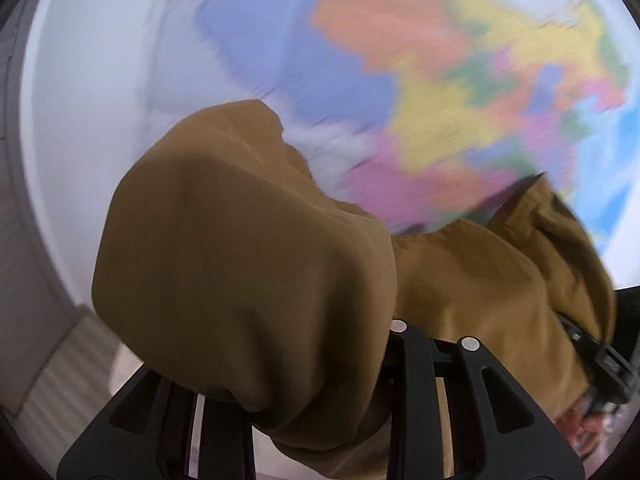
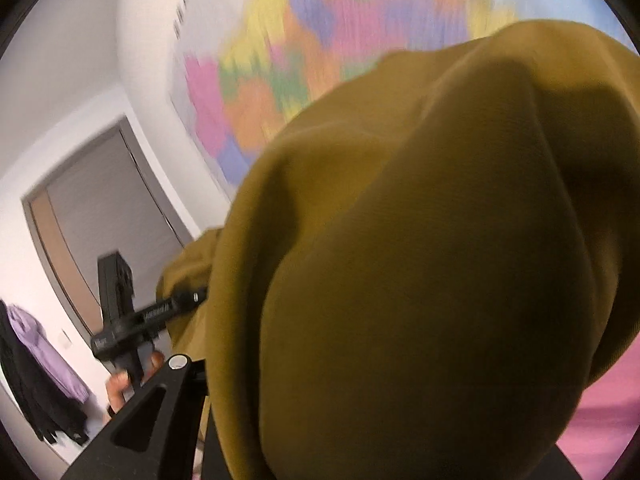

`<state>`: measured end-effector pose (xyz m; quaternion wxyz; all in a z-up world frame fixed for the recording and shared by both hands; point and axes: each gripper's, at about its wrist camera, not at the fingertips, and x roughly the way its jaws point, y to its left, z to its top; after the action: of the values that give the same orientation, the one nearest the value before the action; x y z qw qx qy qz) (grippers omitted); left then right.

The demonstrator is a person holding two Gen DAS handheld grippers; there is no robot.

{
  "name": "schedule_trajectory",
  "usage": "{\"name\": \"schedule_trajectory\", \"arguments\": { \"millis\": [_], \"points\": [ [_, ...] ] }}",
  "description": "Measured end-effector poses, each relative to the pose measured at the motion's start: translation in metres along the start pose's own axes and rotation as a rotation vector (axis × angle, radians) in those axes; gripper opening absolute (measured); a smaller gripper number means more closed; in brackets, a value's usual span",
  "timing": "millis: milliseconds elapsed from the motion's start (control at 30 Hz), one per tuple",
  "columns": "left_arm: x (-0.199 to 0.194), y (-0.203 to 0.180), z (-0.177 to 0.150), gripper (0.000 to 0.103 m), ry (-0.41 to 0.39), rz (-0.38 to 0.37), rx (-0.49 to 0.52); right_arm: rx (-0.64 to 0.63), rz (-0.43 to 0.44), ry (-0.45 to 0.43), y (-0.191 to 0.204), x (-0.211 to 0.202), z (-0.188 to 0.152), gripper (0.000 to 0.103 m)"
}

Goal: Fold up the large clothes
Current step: 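Carry the shirt bundle with both grippers onto the cream clothes stack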

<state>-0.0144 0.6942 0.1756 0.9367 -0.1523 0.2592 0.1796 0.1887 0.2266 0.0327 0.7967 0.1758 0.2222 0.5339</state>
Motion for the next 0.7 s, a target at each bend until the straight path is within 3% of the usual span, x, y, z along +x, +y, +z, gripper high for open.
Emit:
{"name": "schedule_trajectory", "arguments": {
  "millis": [100, 167, 233, 300, 467, 533, 633, 700],
  "points": [
    [0.061, 0.053, -0.042, 0.027, 0.131, 0.083, -0.074, 0.125, -0.068, 0.199, -0.037, 0.062, -0.051, 0.027],
    [0.078, 0.079, -0.064, 0.029, 0.164, 0.091, -0.124, 0.185, -0.089, 0.285, -0.054, 0.073, -0.081, 0.032],
    [0.077, 0.096, -0.078, 0.032, 0.134, 0.040, -0.174, 0.187, -0.073, 0.281, -0.057, 0.067, -0.091, 0.036],
    [0.072, 0.099, -0.081, 0.033, 0.123, 0.046, -0.154, 0.167, -0.063, 0.299, -0.054, 0.054, -0.091, 0.050],
    [0.081, 0.091, -0.078, 0.042, 0.137, 0.023, -0.170, 0.146, -0.066, 0.321, -0.063, -0.008, -0.089, 0.068],
    [0.082, 0.090, -0.082, 0.048, 0.133, 0.042, -0.156, 0.162, -0.072, 0.304, -0.066, -0.015, -0.083, 0.069],
    [0.068, 0.086, -0.094, 0.053, 0.122, 0.080, -0.149, 0.194, -0.086, 0.275, -0.067, 0.016, -0.063, 0.069],
    [0.058, 0.085, -0.099, 0.057, 0.108, 0.107, -0.154, 0.190, -0.150, 0.258, -0.058, 0.025, -0.055, 0.068]
  ]
}}
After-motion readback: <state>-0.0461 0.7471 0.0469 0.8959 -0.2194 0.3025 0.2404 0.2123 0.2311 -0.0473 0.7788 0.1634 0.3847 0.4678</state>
